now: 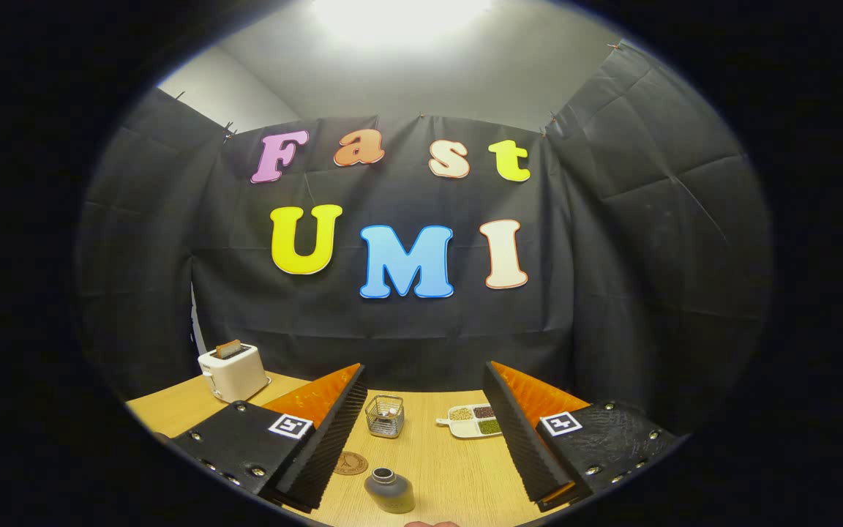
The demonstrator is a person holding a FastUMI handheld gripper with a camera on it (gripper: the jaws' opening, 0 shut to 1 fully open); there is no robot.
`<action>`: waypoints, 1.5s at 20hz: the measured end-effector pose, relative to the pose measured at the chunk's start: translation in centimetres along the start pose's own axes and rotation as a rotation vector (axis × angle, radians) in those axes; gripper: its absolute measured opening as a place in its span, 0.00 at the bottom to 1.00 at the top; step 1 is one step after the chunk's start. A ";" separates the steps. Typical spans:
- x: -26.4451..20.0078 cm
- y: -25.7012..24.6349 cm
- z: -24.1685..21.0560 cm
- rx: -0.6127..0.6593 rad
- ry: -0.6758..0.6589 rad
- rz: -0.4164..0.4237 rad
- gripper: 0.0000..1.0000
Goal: Take the bottle from table, then pour the juice into the cup, finally place the bottle on the coaster
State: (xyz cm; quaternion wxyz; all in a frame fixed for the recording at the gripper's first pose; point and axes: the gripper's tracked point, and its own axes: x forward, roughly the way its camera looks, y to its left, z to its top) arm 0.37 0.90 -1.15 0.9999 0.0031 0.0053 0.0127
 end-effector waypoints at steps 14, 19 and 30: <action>-0.3 3.8 -5.9 -0.045 -0.011 0.095 0.98; -0.3 4.3 -11.1 0.024 0.034 0.089 0.98; 1.1 4.6 -21.0 0.030 0.105 0.081 0.98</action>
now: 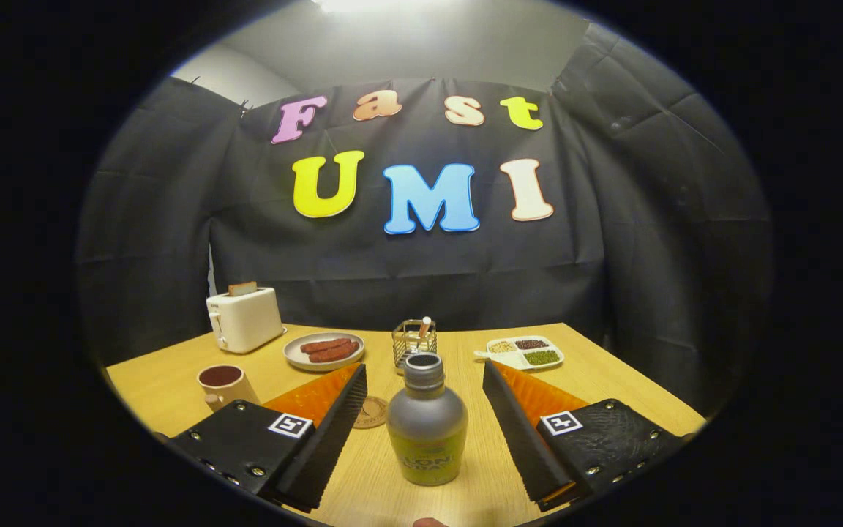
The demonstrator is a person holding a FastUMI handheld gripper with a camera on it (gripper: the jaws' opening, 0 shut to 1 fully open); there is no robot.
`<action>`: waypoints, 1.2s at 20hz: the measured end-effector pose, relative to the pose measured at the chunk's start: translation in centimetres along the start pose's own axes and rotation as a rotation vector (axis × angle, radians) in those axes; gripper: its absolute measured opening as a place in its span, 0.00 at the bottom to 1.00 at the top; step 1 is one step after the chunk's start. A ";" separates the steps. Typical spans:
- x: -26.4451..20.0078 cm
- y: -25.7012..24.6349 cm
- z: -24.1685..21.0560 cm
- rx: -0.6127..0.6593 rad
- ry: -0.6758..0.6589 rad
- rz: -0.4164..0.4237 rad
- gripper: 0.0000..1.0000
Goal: Take the bottle from table, then pour the juice into the cup, finally place the bottle on the coaster
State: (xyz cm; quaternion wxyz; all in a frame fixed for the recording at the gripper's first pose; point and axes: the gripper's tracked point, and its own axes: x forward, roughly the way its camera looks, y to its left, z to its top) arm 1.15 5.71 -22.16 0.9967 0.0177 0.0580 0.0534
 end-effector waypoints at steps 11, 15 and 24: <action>2.6 -0.1 -4.6 -0.058 0.006 -0.013 0.98; 4.0 -0.1 -5.9 -0.041 0.031 -0.013 0.95; 4.6 0.2 -5.1 -0.041 0.176 -0.054 0.78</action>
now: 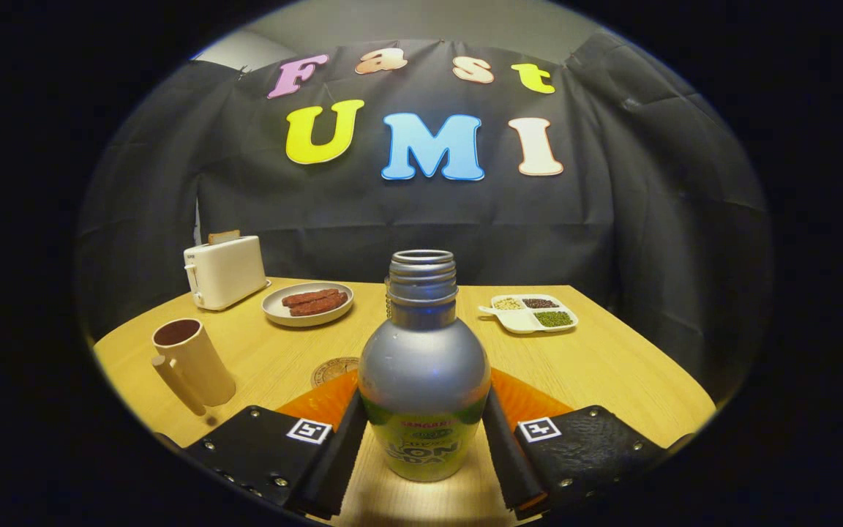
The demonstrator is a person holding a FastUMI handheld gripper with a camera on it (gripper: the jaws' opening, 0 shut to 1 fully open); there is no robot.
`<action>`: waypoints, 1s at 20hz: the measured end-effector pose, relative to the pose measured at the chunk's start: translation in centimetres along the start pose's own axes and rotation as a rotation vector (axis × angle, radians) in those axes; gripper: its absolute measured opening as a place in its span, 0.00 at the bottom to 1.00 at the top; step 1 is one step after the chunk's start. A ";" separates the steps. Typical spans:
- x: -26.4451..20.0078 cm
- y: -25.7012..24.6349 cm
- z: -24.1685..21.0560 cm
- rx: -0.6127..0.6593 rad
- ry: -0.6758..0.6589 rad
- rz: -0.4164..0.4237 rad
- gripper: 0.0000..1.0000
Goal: Take the bottle from table, then pour the juice into the cup, finally place the bottle on the coaster
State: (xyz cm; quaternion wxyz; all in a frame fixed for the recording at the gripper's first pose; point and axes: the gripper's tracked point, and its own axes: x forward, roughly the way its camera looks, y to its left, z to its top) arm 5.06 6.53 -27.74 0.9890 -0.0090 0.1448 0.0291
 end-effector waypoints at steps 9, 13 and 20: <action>-0.9 3.0 4.4 -0.199 0.072 -0.002 0.78; -0.8 4.2 5.8 -0.329 0.108 -0.015 0.78; -0.6 6.3 7.7 -0.560 0.151 -0.033 0.78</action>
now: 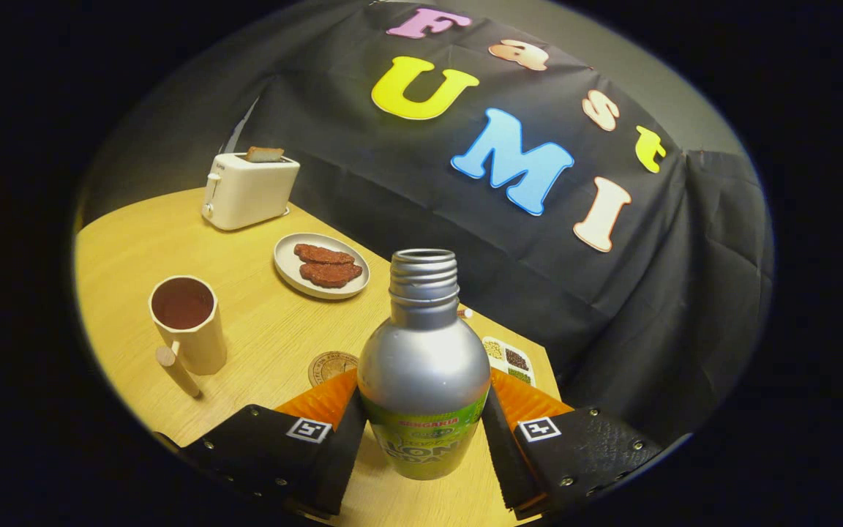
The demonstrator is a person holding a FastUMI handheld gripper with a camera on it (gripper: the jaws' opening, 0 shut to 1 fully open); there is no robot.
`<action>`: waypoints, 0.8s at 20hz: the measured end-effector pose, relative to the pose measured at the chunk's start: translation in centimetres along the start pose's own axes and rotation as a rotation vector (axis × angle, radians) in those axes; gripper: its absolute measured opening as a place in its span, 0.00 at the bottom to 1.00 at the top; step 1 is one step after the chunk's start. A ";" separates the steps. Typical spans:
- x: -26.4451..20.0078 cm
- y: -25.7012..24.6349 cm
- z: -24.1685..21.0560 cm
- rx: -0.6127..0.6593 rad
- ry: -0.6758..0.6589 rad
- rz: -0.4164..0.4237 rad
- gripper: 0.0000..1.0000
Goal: Take the bottle from table, then pour the juice into the cup, finally place the bottle on the coaster
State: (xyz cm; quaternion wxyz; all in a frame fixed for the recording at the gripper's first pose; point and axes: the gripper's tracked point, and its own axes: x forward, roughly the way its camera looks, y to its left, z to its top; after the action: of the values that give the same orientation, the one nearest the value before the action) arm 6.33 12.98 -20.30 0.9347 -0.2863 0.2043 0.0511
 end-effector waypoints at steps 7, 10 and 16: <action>0.2 1.0 1.0 -0.230 0.017 -0.020 0.78; 0.2 1.4 1.1 -0.293 0.024 -0.035 0.78; 1.0 2.4 0.7 -0.420 0.066 -0.067 0.78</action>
State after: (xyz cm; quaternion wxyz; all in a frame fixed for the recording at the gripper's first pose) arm 6.95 15.40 -21.40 0.8486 -0.4828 0.2101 0.0521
